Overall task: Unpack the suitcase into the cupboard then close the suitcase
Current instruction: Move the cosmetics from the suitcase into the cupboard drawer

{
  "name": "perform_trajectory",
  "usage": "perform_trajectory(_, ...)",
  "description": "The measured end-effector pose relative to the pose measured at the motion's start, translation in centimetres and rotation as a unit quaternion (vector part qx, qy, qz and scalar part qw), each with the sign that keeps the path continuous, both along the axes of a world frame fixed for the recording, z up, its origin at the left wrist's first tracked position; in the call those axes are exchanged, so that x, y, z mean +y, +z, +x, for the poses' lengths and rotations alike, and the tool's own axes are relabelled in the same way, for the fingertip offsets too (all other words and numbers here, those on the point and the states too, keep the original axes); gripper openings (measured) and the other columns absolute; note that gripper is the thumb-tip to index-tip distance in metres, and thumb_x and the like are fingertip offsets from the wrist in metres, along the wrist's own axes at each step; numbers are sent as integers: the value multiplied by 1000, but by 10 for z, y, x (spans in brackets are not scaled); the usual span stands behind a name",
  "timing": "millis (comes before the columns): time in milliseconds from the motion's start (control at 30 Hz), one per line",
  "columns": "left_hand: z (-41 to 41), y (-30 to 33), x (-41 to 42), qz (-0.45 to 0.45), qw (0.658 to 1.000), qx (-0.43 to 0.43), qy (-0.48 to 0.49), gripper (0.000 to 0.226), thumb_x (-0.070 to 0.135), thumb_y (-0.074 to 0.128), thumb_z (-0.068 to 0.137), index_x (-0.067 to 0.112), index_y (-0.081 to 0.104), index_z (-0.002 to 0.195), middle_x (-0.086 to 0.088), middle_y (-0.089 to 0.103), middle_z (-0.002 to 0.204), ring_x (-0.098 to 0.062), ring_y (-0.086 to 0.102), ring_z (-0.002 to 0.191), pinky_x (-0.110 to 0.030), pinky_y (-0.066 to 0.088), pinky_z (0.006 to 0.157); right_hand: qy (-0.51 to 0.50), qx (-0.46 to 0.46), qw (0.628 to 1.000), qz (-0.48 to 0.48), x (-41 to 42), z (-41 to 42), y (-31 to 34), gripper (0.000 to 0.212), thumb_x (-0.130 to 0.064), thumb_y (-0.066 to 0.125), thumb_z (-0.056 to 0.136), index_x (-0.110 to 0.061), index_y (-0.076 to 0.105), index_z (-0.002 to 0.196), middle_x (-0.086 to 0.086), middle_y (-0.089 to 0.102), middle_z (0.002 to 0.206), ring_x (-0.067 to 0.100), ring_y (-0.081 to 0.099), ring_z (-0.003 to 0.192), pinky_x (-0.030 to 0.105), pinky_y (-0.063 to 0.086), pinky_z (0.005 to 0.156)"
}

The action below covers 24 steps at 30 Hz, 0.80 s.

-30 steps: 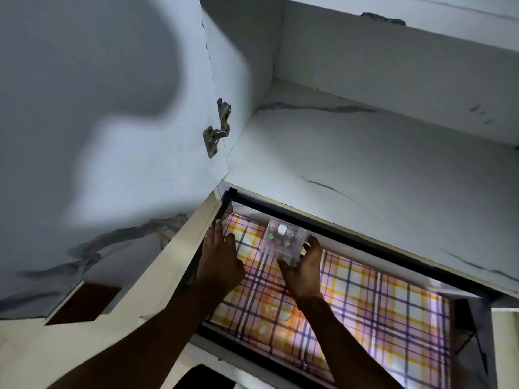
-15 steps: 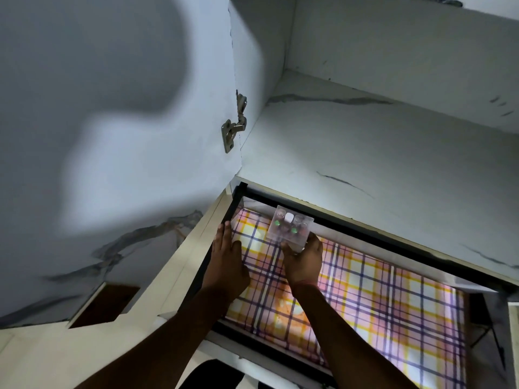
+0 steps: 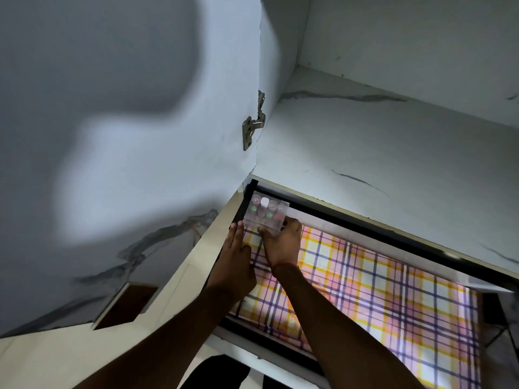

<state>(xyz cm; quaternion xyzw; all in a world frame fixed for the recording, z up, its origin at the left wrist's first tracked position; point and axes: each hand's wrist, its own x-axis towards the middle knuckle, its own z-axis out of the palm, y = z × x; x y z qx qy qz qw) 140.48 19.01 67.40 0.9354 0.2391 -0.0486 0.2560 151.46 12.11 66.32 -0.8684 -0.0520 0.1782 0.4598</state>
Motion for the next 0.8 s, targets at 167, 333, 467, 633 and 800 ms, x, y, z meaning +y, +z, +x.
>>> perform_trajectory(167,-8,5,-1,-8,1000,1,-13,41,14,53,83,10,54,124,-11,-4,162,-24,-15,148,-38,13,121,83,-37,994,-59,-18,-14,-2,78,-29,74,81,-6,32,142,11,39,141,24,37,130,30,37,107)
perform_trajectory(333,-21,2,0,-15,999,36,-32,86,30,61,85,12,13,154,-11,-6,162,-27,-16,147,-43,11,122,337,-71,893,-290,-57,-54,-14,99,-65,33,86,-5,-12,151,15,-24,155,34,-20,144,48,-7,119)
perform_trajectory(467,-19,8,-3,-11,998,44,-33,87,26,64,86,9,12,153,-13,-12,161,-24,-23,143,-43,12,121,373,-62,860,-343,-57,-54,-19,94,-59,39,93,-6,-14,150,17,-31,152,36,-26,142,52,-8,118)
perform_trajectory(633,-23,19,-1,-7,997,50,-56,75,22,64,85,10,26,149,-11,-11,161,-26,-19,146,-43,17,121,373,-67,857,-349,-54,-52,-13,93,-54,43,94,-6,-12,151,17,-26,155,36,-23,144,49,-8,119)
perform_trajectory(800,-30,36,-7,5,1000,11,-20,37,19,54,91,9,57,126,-11,47,142,-29,38,136,-34,34,112,315,-83,930,-173,-66,-49,9,51,-31,44,98,-7,38,143,10,42,147,28,37,136,37,31,113)
